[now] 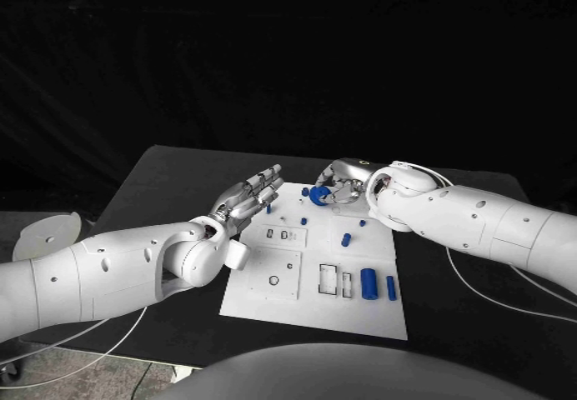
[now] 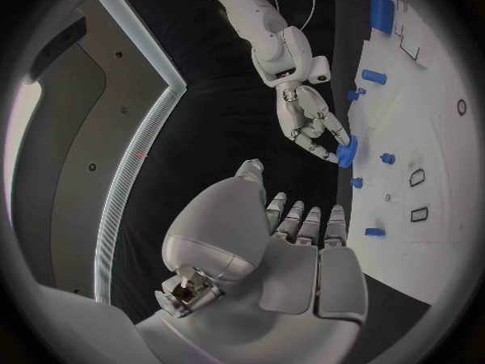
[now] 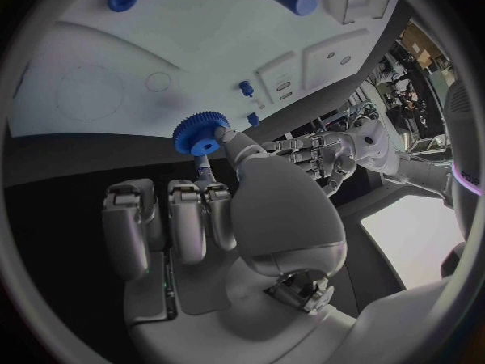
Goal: Assemble the parts on the task board
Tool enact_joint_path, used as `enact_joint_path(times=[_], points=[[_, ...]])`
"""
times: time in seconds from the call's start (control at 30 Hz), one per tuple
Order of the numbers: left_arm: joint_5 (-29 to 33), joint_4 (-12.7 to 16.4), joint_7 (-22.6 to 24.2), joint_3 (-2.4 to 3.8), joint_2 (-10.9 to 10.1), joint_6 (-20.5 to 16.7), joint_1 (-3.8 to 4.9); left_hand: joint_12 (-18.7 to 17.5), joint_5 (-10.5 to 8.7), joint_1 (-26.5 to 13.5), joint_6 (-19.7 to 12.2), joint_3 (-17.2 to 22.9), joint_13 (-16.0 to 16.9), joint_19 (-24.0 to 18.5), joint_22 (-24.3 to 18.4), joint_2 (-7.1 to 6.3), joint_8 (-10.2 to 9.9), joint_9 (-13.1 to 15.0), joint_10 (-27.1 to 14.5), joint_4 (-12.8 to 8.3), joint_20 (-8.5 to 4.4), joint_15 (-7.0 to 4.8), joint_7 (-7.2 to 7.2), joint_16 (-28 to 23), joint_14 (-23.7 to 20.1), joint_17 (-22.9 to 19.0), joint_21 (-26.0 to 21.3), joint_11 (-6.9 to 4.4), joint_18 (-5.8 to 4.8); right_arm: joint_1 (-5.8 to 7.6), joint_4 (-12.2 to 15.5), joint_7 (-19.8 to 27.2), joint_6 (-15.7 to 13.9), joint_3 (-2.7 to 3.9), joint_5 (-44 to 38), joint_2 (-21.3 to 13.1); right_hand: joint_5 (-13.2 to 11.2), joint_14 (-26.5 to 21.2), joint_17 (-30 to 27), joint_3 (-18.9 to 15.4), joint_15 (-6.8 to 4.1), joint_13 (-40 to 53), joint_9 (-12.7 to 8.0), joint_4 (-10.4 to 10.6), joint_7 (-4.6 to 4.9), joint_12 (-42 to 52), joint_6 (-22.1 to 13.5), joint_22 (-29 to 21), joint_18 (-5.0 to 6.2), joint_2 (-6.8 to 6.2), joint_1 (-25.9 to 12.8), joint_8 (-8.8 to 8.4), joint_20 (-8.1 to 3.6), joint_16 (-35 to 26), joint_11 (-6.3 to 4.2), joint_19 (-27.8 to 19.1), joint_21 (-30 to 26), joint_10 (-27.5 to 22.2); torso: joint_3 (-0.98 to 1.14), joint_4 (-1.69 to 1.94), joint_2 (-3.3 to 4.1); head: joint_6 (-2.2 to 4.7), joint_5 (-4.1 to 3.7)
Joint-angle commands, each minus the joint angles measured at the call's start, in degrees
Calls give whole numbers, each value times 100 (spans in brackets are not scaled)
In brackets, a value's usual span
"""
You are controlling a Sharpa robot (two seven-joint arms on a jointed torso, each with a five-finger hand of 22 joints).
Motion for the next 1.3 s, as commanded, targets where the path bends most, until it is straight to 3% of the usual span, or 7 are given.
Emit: enact_joint_path(times=[0.03, 0.53, 0.67, 1.03, 1.17, 1.23, 1.3], points=[[1, 7, 29, 4, 15, 105, 1, 25, 20, 54, -22, 29, 8, -2, -8, 16, 17, 6, -3, -6, 42, 45, -15, -21, -5, -6, -37, 56, -2, 4, -133, -3, 189, 2, 38, 130, -37, 609, 1508, 11, 51, 1507, 1095, 14, -76, 22, 96, 1508, -38, -1, -30, 466, 46, 19, 53, 608, 25, 595, 5, 7, 6, 0, -5], [1, 25, 24, 4, -6, 84, 3, 38, 23, 58, -7, 30, 10, -2, -8, 10, 22, 9, -2, -9, 48, 50, -18, -18, -3, -4, -37, 69, -4, -101, -922, 82, 285, 10, 31, 853, -50, 609, 1508, 28, 64, 1507, 1067, 8, -49, 22, 8, 1508, -38, -18, -35, 379, 59, 19, 66, 608, 25, 595, 6, 7, 15, 0, 9], [1, 11, 21, 4, 10, 88, 4, 39, 25, 59, -7, 30, 10, -2, -8, 8, 23, 9, -2, -10, 49, 51, -17, -18, -3, -4, -37, 72, -4, -122, -1039, 88, 307, 13, 26, 963, -56, 609, 1508, 35, 67, 1507, 1056, 7, -44, 22, -13, 1508, -38, -18, -36, 354, 62, 19, 68, 608, 25, 595, 8, 24, 21, 0, 17], [1, -35, 9, 4, 49, 102, 4, 41, 26, 61, -6, 30, 10, -2, -8, 4, 23, 9, -2, -12, 51, 53, -16, -18, -3, -4, -37, 76, -5, -140, -1287, 97, 356, 19, 24, 1138, -96, 609, 1508, 70, 80, 1507, 990, 12, -25, 22, -119, 1508, -38, -30, -52, 217, 78, 19, 78, 608, 25, 595, 8, 10, 9, 0, 37], [1, -44, 7, 4, 60, 105, 4, 41, 26, 61, -6, 30, 10, -2, -8, 4, 23, 9, -2, -12, 51, 53, -16, -18, -3, -4, -37, 76, -5, -141, -1302, 92, 377, 22, 24, 1159, -286, 609, 1508, 101, 83, 1507, 829, 49, -16, 22, -380, 1508, -38, -57, -104, -56, 89, 19, 83, 608, 25, 595, 9, 14, 9, 0, 46], [1, -46, 2, 4, 61, 107, 4, 42, 29, 64, -1, 32, 10, -2, -8, 2, 25, 10, -1, -14, 55, 56, -5, -16, -2, -3, -37, 79, -5, -143, -1287, 78, 405, 23, 25, 1160, -403, 609, 1508, 117, 52, 1507, 681, 67, -71, 22, -658, 1508, -38, -79, -126, -244, 79, 19, 46, 608, 25, 595, 7, 7, 6, 0, 57], [1, -49, -4, 4, 61, 108, 3, 42, 29, 64, -1, 32, 10, -2, -8, 2, 25, 10, -1, -14, 55, 56, -5, -16, -2, -3, -37, 79, -5, -145, -1264, 70, 428, 23, 29, 1158, -472, 609, 1508, 120, 2, 1507, 545, 75, -153, 22, -918, 1508, -38, -99, -139, -277, 40, 19, -25, 608, 25, 595, 6, 1, 7, 0, 60]])
